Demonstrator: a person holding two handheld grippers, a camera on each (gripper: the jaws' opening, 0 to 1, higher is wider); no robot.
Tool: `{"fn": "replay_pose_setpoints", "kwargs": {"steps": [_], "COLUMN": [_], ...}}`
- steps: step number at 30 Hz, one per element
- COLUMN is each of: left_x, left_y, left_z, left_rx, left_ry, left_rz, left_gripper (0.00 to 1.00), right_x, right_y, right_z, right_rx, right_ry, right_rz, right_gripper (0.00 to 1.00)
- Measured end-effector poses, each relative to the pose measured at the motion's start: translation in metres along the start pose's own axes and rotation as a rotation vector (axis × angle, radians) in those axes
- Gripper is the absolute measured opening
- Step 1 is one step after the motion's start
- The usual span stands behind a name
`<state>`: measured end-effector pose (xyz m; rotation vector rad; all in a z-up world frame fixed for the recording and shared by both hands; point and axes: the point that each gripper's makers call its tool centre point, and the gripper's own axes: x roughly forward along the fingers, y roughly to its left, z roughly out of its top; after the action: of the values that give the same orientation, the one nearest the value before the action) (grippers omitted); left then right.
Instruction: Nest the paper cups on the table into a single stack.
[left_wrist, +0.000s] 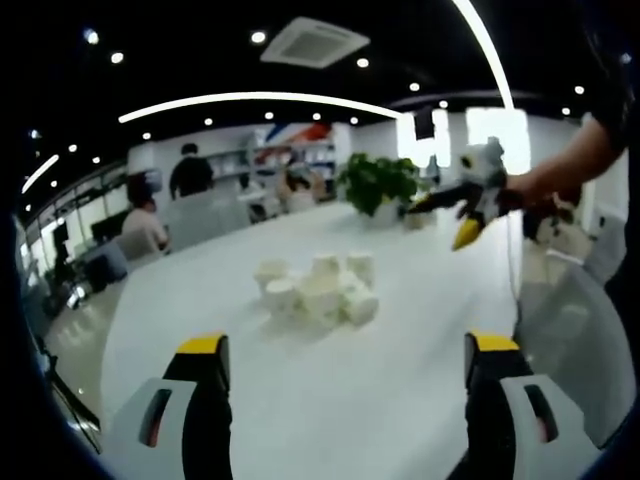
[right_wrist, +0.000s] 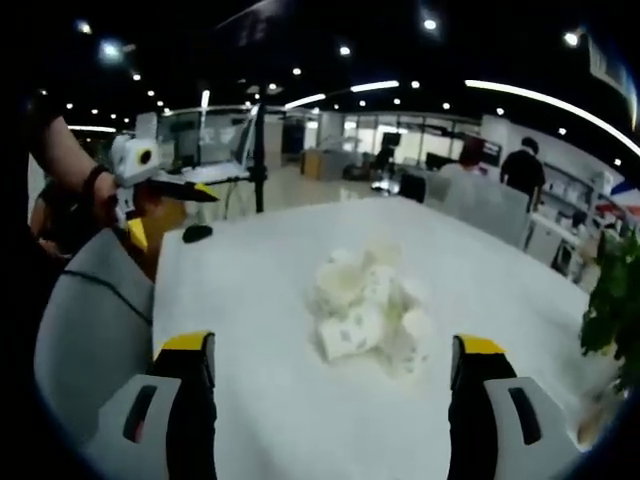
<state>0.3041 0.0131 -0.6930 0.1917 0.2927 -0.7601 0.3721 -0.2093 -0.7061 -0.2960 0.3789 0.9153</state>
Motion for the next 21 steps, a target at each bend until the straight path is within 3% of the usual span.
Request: {"fn": "replay_pose_setpoints", "kwargs": {"steps": [13, 21], "left_x": [0.003, 0.004], "left_y": [-0.003, 0.004], "left_z": [-0.002, -0.003], "left_rx": [0.030, 0.007], "left_ry": [0.018, 0.018], "left_rz": [-0.009, 0.006], "left_gripper": [0.98, 0.97], "right_x": [0.056, 0.089], "right_y": [-0.005, -0.012], "right_z": [0.015, 0.021], "right_rx": [-0.034, -0.062], "right_ry": [0.009, 0.016], "right_rz": [0.070, 0.098], "right_gripper": [0.92, 0.91]}}
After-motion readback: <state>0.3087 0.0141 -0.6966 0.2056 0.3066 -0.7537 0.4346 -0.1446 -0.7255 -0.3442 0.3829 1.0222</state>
